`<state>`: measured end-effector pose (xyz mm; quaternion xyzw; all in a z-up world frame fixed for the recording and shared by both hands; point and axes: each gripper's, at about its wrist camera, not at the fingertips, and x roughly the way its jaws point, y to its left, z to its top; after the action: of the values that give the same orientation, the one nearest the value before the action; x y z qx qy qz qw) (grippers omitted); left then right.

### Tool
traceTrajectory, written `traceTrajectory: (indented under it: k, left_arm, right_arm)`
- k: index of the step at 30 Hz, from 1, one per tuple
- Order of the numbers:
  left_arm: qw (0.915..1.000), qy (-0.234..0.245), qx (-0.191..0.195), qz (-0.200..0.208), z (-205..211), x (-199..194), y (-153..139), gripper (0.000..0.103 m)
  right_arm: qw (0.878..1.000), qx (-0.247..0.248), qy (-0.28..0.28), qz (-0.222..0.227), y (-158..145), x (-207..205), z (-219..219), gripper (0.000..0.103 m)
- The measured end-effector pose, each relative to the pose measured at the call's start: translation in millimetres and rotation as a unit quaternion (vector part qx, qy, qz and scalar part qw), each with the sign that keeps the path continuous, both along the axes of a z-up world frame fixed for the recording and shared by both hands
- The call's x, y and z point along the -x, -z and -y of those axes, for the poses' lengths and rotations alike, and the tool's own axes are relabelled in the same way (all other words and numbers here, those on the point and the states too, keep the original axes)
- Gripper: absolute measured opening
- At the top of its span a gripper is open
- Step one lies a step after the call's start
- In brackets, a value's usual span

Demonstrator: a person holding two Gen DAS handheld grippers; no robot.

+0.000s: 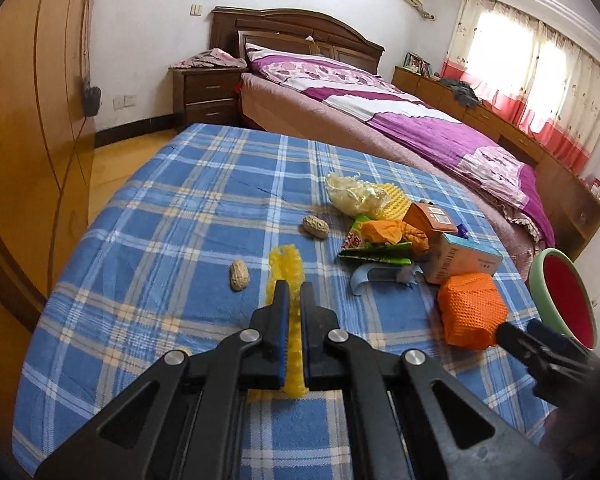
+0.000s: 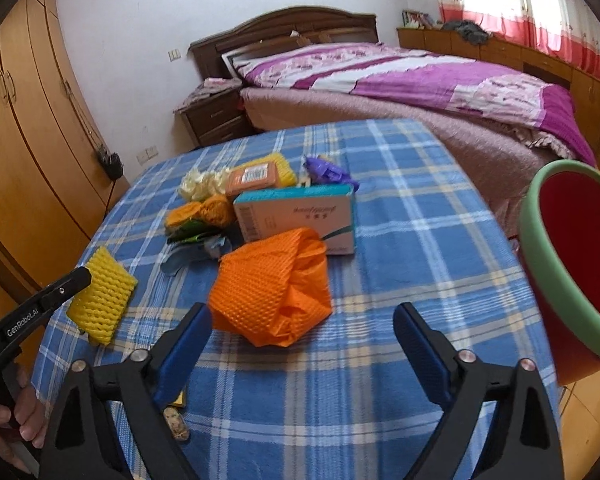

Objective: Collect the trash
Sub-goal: 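Grasp the orange mesh sleeve with the right tool and lift it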

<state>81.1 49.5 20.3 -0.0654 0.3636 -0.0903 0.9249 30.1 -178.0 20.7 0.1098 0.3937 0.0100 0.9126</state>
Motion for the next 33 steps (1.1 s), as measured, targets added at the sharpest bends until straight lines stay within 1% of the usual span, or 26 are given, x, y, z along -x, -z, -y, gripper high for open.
traceTrajectory:
  k: [2, 4, 5, 7, 8, 9, 10, 11, 13, 16, 19, 22, 33]
  left_arm:
    - [1.0000, 0.003, -0.003, -0.001, 2, 0, 2, 0.004]
    - [1.0000, 0.006, -0.004, -0.002, 4, -1, 4, 0.004]
    - [1.0000, 0.008, -0.003, -0.003, 5, -1, 5, 0.004]
    - [0.9999, 0.013, -0.002, -0.002, 6, -2, 5, 0.004]
    - [0.9999, 0.015, 0.000, -0.001, 6, -2, 5, 0.004]
    - [0.9998, 0.018, 0.003, 0.000, 6, -2, 4, 0.004]
    - [0.9998, 0.020, 0.006, 0.001, 6, -2, 4, 0.004]
    - [0.9997, 0.022, 0.008, 0.002, 5, -2, 3, 0.004]
    - [0.9996, 0.026, 0.011, 0.005, 4, -1, 1, 0.004]
    - [0.9995, 0.026, 0.015, 0.010, 2, -2, -3, 0.004]
    - [0.9994, 0.023, 0.024, 0.013, -1, -3, -7, 0.004]
    - [0.9992, 0.023, 0.027, 0.017, -1, -2, -11, 0.004]
    - [0.9977, 0.042, 0.030, 0.044, 16, 11, -38, 0.004]
  right_arm:
    - [1.000, 0.004, -0.006, -0.006, 4, -3, -3, 0.085]
    - [1.000, 0.006, -0.006, -0.012, 7, -7, -4, 0.074]
    - [1.000, 0.005, -0.004, -0.016, 8, -8, -4, 0.069]
    - [1.000, -0.001, -0.006, -0.027, 12, -10, -6, 0.055]
    - [0.999, -0.001, -0.007, -0.032, 14, -11, -7, 0.050]
    - [0.999, -0.001, -0.009, -0.039, 17, -13, -9, 0.042]
    - [0.999, -0.002, -0.011, -0.042, 19, -13, -10, 0.037]
    - [0.999, -0.001, -0.012, -0.043, 20, -13, -11, 0.035]
    - [0.999, 0.001, -0.014, -0.043, 21, -13, -13, 0.026]
    - [0.999, -0.001, -0.011, -0.040, 20, -12, -14, 0.017]
    - [0.999, 0.004, -0.010, -0.034, 16, -8, -14, 0.013]
    - [1.000, 0.008, -0.011, -0.024, 10, -3, -13, 0.011]
    - [1.000, 0.002, 0.001, 0.023, -18, 21, 1, 0.010]
